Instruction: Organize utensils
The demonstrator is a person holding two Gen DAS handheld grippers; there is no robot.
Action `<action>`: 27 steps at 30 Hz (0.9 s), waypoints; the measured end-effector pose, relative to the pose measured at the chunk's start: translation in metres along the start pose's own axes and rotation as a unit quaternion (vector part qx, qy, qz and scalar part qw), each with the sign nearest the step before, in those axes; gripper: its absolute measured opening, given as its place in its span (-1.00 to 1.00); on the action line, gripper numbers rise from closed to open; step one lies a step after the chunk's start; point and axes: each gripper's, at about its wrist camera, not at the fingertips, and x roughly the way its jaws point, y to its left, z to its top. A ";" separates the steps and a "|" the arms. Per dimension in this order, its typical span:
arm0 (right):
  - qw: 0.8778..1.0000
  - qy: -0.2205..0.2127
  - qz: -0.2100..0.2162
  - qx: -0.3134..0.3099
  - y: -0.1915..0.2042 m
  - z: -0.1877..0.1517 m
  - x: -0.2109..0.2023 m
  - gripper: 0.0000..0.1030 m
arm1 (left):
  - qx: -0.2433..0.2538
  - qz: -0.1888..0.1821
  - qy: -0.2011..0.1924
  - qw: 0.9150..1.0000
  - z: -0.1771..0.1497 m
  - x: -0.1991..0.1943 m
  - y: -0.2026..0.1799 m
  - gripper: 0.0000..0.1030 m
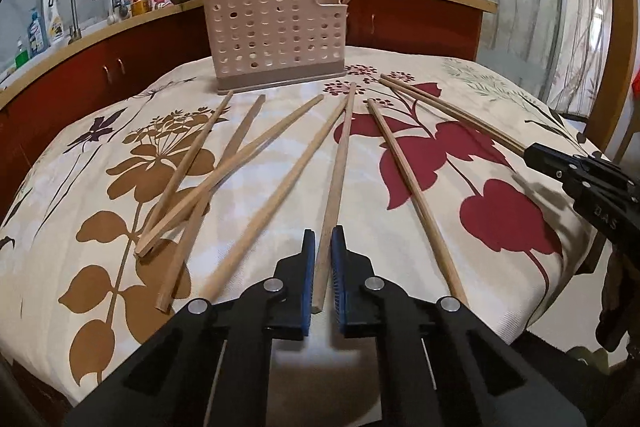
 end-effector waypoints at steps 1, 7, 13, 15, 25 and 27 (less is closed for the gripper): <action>1.000 -0.001 0.001 -0.001 0.001 0.001 0.000 -0.87 | 0.001 0.000 0.000 1.000 0.000 0.000 0.000 -0.82; 1.000 -0.010 0.001 -0.001 0.003 0.007 -0.006 -0.87 | 0.007 0.001 -0.010 1.000 0.002 -0.008 0.001 -0.84; 1.000 -0.024 0.002 0.001 0.003 0.013 -0.014 -0.87 | 0.009 0.010 -0.036 0.999 0.010 -0.021 0.005 -0.85; 1.000 -0.028 0.003 0.001 0.004 0.015 -0.017 -0.87 | 0.009 0.013 -0.046 0.999 0.014 -0.026 0.006 -0.86; 1.000 -0.020 0.004 0.000 0.004 0.011 -0.014 -0.87 | 0.019 0.003 -0.030 0.999 0.007 -0.016 0.003 -0.88; 1.000 -0.019 0.003 0.000 0.004 0.010 -0.014 -0.87 | 0.015 -0.003 -0.015 1.000 0.003 -0.010 0.005 -0.88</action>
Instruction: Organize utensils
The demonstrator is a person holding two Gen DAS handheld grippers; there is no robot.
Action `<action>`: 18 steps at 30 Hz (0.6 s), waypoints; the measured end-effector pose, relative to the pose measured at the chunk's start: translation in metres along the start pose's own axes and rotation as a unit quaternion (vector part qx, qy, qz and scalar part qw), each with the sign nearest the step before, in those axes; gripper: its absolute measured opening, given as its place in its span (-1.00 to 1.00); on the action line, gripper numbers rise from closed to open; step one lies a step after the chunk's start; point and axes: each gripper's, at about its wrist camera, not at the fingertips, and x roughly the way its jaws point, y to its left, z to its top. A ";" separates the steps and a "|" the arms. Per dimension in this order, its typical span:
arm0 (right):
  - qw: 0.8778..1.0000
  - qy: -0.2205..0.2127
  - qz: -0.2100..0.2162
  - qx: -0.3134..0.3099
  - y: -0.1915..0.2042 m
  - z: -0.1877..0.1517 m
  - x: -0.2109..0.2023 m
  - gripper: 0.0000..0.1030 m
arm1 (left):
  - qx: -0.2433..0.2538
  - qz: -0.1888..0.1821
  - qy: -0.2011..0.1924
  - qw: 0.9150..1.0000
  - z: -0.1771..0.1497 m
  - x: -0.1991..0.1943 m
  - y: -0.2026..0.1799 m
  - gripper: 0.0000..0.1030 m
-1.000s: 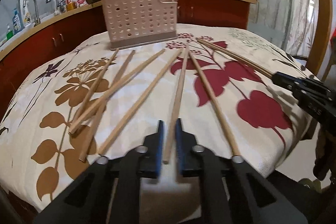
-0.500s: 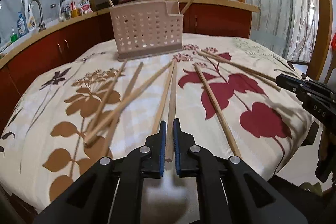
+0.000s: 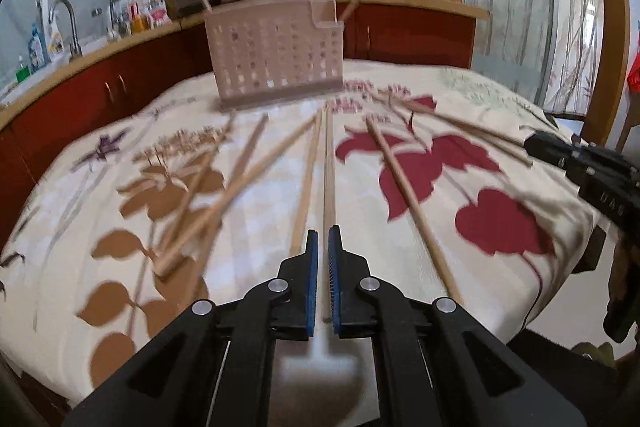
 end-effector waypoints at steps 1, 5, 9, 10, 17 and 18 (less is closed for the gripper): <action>1.000 0.000 0.000 0.000 0.000 0.000 0.000 -0.87 | -0.003 -0.003 0.007 1.000 -0.002 0.002 0.001 -0.88; 1.000 0.000 0.001 0.000 0.000 -0.001 0.000 -0.87 | -0.005 -0.009 0.014 1.000 -0.005 0.002 0.000 -0.86; 1.000 0.000 0.001 0.000 0.000 0.000 0.000 -0.87 | 0.000 -0.009 0.019 1.000 -0.010 -0.001 -0.004 -0.59; 1.000 0.000 0.000 0.000 0.000 0.000 0.000 -0.87 | 0.002 -0.007 0.020 1.000 -0.011 -0.002 -0.005 -0.53; 1.000 -0.001 0.001 0.002 -0.001 0.000 0.000 -0.87 | 0.014 -0.002 0.018 1.000 -0.014 -0.003 -0.007 -0.45; 1.000 -0.002 0.001 0.003 -0.002 -0.001 0.001 -0.87 | 0.017 -0.001 0.017 1.000 -0.015 -0.004 -0.008 -0.51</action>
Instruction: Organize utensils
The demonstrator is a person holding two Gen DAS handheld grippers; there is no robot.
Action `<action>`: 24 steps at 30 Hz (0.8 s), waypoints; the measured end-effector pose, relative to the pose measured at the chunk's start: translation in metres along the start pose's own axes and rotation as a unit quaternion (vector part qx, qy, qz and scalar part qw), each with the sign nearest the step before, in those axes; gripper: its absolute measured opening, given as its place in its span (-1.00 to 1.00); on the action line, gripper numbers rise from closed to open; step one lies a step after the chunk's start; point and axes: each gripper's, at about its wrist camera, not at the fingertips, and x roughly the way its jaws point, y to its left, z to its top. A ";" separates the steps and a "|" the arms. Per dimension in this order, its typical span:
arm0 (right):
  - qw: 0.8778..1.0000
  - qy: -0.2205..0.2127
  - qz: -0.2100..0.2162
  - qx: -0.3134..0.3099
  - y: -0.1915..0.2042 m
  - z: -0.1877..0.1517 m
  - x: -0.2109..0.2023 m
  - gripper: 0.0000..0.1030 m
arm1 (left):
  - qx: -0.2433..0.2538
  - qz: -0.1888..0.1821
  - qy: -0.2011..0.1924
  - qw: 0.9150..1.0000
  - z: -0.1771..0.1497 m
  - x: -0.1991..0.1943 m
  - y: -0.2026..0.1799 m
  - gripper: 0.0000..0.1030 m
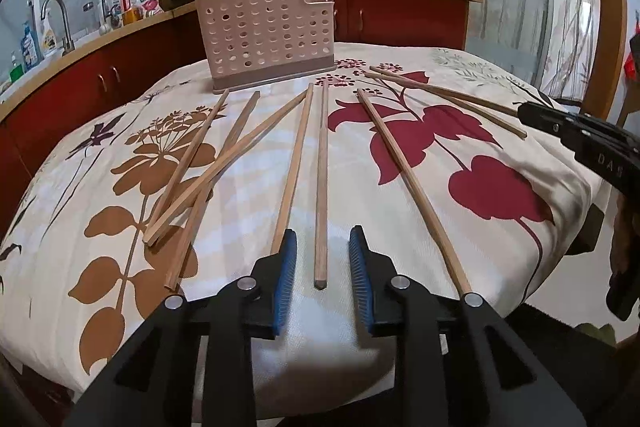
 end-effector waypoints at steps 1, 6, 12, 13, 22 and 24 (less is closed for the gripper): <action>1.000 -0.001 0.000 0.001 0.000 0.000 0.000 -0.87 | 0.002 0.000 -0.001 1.000 0.000 0.000 0.000 -0.56; 1.000 -0.003 0.000 0.003 -0.001 0.001 -0.001 -0.87 | 0.009 0.006 -0.002 1.000 -0.001 -0.001 0.001 -0.87; 1.000 -0.013 0.000 0.001 0.000 0.007 -0.010 -0.87 | 0.011 0.019 -0.015 1.000 0.006 -0.011 0.006 -0.87; 1.000 -0.016 0.000 0.000 0.000 0.009 -0.012 -0.87 | 0.011 0.021 -0.020 1.000 0.008 -0.014 0.008 -0.87; 0.999 -0.051 0.001 -0.009 0.010 0.032 -0.037 -0.87 | 0.010 0.041 -0.084 0.996 0.035 -0.054 0.018 -0.87; 0.998 -0.060 0.004 -0.013 0.012 0.038 -0.043 -0.87 | 0.009 0.044 -0.097 0.994 0.040 -0.062 0.020 -0.87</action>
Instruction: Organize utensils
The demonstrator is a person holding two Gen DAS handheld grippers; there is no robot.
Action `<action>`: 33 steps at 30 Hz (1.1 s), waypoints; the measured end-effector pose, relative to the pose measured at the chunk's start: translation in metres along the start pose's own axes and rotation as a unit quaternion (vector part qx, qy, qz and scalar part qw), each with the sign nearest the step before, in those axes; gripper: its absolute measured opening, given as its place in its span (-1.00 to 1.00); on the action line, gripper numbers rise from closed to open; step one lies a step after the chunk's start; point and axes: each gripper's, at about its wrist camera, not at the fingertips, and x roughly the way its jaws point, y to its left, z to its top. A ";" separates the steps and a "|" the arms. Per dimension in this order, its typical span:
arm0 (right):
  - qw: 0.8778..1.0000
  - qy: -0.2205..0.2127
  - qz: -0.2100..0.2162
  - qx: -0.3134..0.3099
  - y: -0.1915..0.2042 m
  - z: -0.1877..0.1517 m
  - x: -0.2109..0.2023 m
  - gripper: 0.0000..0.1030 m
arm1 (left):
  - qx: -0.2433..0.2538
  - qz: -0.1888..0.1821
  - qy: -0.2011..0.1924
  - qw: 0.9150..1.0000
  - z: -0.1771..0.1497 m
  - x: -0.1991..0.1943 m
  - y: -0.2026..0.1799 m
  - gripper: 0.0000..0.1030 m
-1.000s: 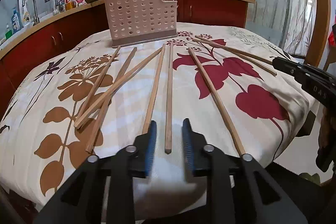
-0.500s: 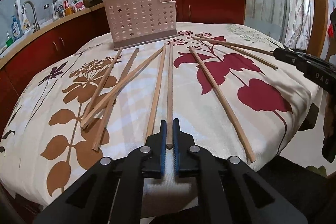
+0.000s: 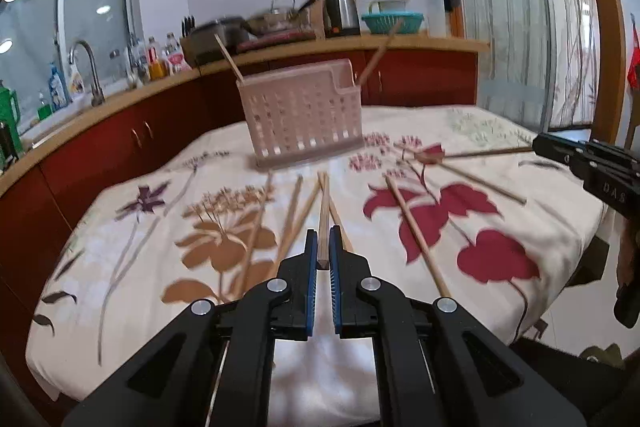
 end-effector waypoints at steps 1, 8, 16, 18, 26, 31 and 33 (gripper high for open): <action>1.000 -0.004 0.001 -0.002 0.001 0.003 -0.002 -0.87 | 0.000 0.001 -0.006 1.000 0.004 -0.003 0.001 -0.87; 0.999 -0.031 0.008 -0.007 0.008 0.024 -0.016 -0.87 | -0.006 0.008 -0.047 0.999 0.026 -0.022 0.009 -0.87; 0.998 -0.053 0.018 -0.006 0.016 0.048 -0.028 -0.87 | -0.022 0.006 -0.078 0.997 0.051 -0.043 0.022 -0.87; 0.998 -0.054 0.020 -0.006 0.017 0.052 -0.029 -0.87 | -0.026 0.004 -0.081 0.996 0.057 -0.047 0.025 -0.87; 0.998 -0.058 0.024 -0.010 0.018 0.066 -0.021 -0.87 | -0.041 -0.007 -0.081 0.996 0.074 -0.043 0.040 -0.87; 0.998 -0.064 0.025 -0.015 0.017 0.079 -0.009 -0.87 | -0.044 -0.009 -0.089 0.995 0.084 -0.035 0.045 -0.87; 0.998 -0.064 0.026 -0.015 0.016 0.082 -0.003 -0.87 | -0.042 -0.009 -0.094 0.995 0.088 -0.031 0.045 -0.87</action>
